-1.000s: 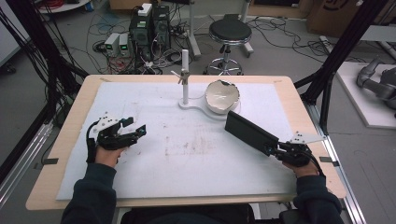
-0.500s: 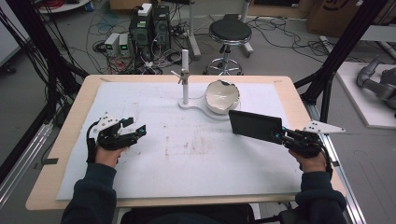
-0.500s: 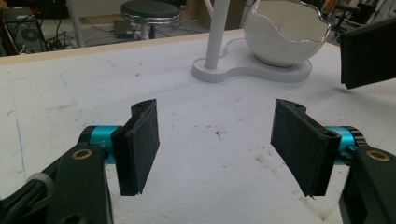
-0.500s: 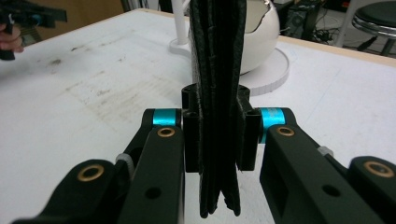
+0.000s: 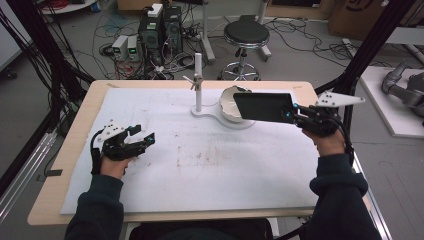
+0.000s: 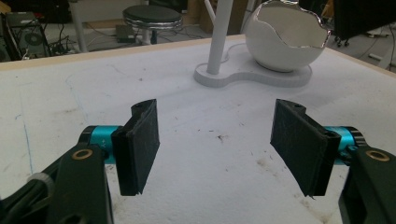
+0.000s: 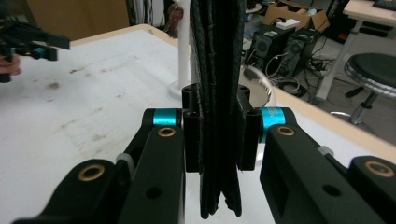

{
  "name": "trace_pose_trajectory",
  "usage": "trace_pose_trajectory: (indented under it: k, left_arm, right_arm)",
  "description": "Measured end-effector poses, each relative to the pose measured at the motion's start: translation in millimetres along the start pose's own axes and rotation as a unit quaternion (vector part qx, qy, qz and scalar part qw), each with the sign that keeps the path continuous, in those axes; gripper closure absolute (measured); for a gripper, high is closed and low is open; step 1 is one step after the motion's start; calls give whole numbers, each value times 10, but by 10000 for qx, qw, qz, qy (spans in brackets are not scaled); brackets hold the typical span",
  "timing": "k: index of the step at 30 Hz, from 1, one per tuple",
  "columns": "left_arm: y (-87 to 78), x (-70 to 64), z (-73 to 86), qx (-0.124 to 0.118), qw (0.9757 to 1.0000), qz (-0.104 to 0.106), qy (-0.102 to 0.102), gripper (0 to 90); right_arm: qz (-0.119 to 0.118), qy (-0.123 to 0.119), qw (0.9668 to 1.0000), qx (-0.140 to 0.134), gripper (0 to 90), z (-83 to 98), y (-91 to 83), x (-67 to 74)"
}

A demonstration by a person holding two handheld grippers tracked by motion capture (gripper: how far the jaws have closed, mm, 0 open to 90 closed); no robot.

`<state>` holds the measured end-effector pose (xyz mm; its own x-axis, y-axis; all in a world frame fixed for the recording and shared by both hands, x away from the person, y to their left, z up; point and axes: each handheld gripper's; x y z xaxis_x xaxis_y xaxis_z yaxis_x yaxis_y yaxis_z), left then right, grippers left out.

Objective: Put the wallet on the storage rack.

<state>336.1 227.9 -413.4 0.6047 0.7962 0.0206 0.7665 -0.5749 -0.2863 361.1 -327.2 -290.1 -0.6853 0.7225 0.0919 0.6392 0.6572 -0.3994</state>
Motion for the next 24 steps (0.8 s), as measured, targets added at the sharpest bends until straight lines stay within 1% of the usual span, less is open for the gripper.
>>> trace_pose_trajectory:
  k: [3,4,5,6,9,10,12,13,14,15,17,19,21,22,23,24]
  left_arm:
    - [-17,21,1,-17,10000,-36,-24,324]
    - [-23,30,4,-19,10000,-39,-37,323]
    - [-29,41,5,-20,10000,-40,-37,323]
    - [-35,50,6,-20,10000,-64,-43,323]
    - [-47,62,10,-35,9999,-91,-77,323]
    - [-53,65,10,-28,9999,-90,-72,323]
    - [-57,71,11,-45,9999,-89,-69,323]
    - [-60,72,12,-45,9999,-100,-82,324]
    - [-62,75,13,-54,9999,-98,-87,323]
    - [-63,76,15,-50,9999,-102,-91,323]
    - [-64,76,19,-38,9999,-97,-112,323]
    - [-63,83,20,-46,9999,-97,-93,323]
    - [-61,86,23,-35,9999,-103,-110,323]
    - [-59,87,24,-30,9999,-100,-115,323]
    - [-59,87,24,-33,9999,-91,-120,323]
    - [-60,87,23,-34,9999,-94,-120,323]
  right_arm:
    - [112,-137,9997,136,778,-194,121,-23]
    - [236,-257,9991,238,778,-306,206,-43]
    - [236,-257,9991,238,778,-306,206,-43]
    - [291,-310,9986,315,778,-356,246,-51]
    - [446,-530,9961,540,777,-493,367,-74]
    - [490,-641,9948,617,777,-531,409,-86]
    - [589,-692,9929,762,777,-578,474,-100]
    - [614,-736,9920,822,776,-599,536,-121]
    - [586,-728,9917,883,776,-605,554,-130]
    - [586,-728,9917,883,776,-605,554,-130]
    - [592,-905,9889,1015,776,-624,597,-131]
    - [642,-1223,9830,1206,775,-659,643,-101]
    - [666,-1439,9780,1357,775,-714,688,-64]
    - [698,-1606,9732,1488,775,-776,742,-19]
    - [698,-1606,9732,1488,775,-776,742,-19]
    - [715,-1683,9708,1555,775,-806,775,0]
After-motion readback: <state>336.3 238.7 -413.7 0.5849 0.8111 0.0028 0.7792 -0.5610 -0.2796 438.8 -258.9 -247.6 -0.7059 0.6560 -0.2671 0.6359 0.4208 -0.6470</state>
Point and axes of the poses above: each handheld gripper's, and its own axes: y roughly forward along the jaws, z roughly out of its underside, x roughly to its left, and after that the axes turned 9 degrees about y, right-handed
